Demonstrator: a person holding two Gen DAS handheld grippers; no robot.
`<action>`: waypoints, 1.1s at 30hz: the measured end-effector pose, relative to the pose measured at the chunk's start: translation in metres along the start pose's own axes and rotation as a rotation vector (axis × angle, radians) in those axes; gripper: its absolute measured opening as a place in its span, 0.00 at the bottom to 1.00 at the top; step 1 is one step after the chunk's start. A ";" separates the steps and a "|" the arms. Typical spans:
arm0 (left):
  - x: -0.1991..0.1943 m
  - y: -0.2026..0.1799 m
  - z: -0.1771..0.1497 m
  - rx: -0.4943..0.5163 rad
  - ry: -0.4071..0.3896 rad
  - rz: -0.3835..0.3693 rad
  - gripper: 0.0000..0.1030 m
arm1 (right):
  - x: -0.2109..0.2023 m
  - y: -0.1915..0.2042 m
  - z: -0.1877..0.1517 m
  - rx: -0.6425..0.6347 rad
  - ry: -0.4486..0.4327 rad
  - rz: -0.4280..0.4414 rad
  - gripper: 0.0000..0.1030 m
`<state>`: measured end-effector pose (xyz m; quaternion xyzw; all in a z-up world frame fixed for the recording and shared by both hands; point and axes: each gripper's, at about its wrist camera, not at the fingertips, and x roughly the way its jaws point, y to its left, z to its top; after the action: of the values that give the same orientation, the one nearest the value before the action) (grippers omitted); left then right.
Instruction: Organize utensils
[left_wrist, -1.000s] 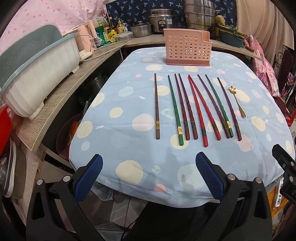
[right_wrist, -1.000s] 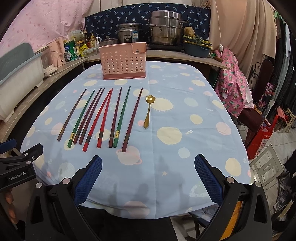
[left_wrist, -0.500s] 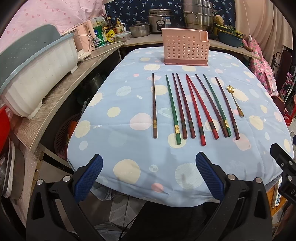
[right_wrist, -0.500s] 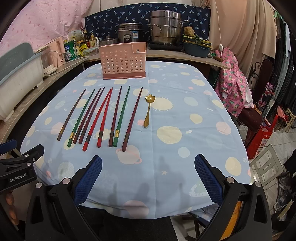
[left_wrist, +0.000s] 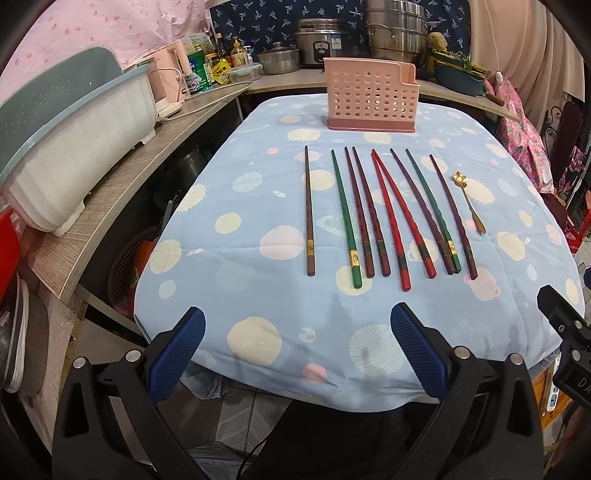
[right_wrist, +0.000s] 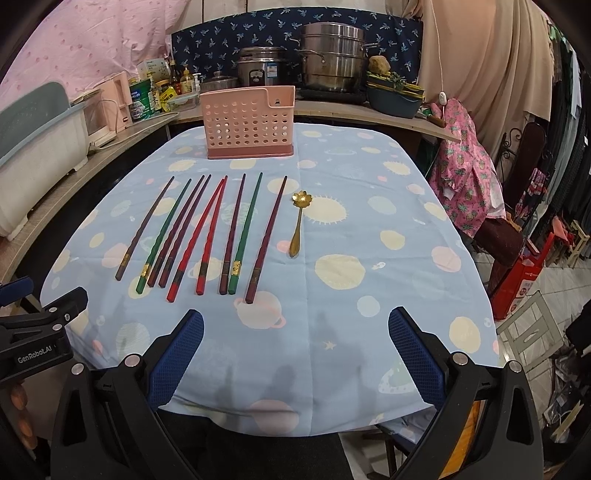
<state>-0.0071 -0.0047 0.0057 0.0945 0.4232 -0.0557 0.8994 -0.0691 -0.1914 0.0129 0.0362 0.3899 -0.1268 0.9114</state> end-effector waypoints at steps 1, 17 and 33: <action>-0.001 0.000 0.000 -0.001 -0.001 -0.001 0.93 | 0.000 0.000 0.000 0.001 0.000 0.000 0.94; -0.002 0.001 0.001 -0.002 -0.004 -0.007 0.93 | 0.000 0.001 0.001 -0.002 0.000 0.001 0.94; -0.001 0.000 0.002 -0.005 0.001 -0.008 0.93 | 0.002 0.000 0.002 -0.002 0.002 0.000 0.94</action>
<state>-0.0061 -0.0053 0.0080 0.0904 0.4242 -0.0584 0.8992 -0.0664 -0.1916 0.0129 0.0354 0.3910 -0.1261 0.9110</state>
